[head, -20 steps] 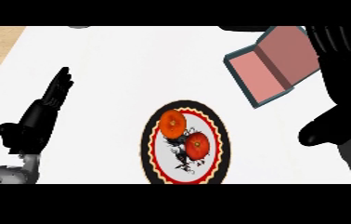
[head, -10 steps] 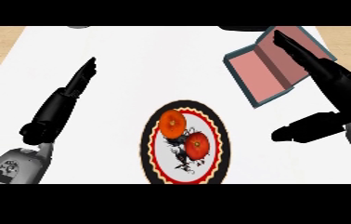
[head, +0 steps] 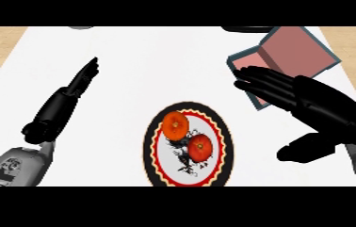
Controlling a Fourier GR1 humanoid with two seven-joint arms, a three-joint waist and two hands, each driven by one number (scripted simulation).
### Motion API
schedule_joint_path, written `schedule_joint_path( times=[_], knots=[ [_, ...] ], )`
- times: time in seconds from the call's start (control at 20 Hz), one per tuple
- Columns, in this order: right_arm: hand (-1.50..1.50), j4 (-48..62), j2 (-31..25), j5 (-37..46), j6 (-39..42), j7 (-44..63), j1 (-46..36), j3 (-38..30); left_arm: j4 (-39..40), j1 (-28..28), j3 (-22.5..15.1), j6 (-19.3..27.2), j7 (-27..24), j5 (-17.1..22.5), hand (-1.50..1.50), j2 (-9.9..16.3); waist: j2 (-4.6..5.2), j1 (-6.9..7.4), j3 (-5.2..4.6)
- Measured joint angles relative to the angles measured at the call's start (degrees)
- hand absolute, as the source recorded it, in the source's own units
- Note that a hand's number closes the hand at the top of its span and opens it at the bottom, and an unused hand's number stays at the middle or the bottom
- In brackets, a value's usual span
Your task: Pick the tomato from the plate and place it in the cardboard box
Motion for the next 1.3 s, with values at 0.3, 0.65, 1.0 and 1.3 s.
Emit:
schedule_joint_path(
  times=[0.3, 0.65, 1.0, 1.3],
  knots=[
    [-1.50, -7.10, 0.97, 6.92, 7.95, 12.96, -4.39, 8.51, 0.70, -1.45, 0.32, -0.22, 0.69, -0.62, 0.00, -1.26, -0.03, 0.12, -0.01],
    [-1.50, -13.61, 9.25, 12.10, 17.24, 32.67, -7.99, 16.92, 0.50, -1.94, 1.46, -1.41, 1.51, -1.02, 0.00, -1.89, -0.07, 0.09, 0.01],
    [-1.50, -14.64, 18.22, 15.07, 24.02, 44.82, -5.84, 21.07, -1.08, 0.34, 2.79, -3.05, 1.46, -2.25, 0.00, -2.51, 0.01, 0.16, 0.07],
    [-1.50, -11.38, 22.58, 22.15, 25.26, 45.11, -3.55, 23.05, -1.92, -0.02, 4.15, -4.42, 2.71, -3.80, 0.00, -3.91, 0.09, 0.19, 0.11]
  ],
)
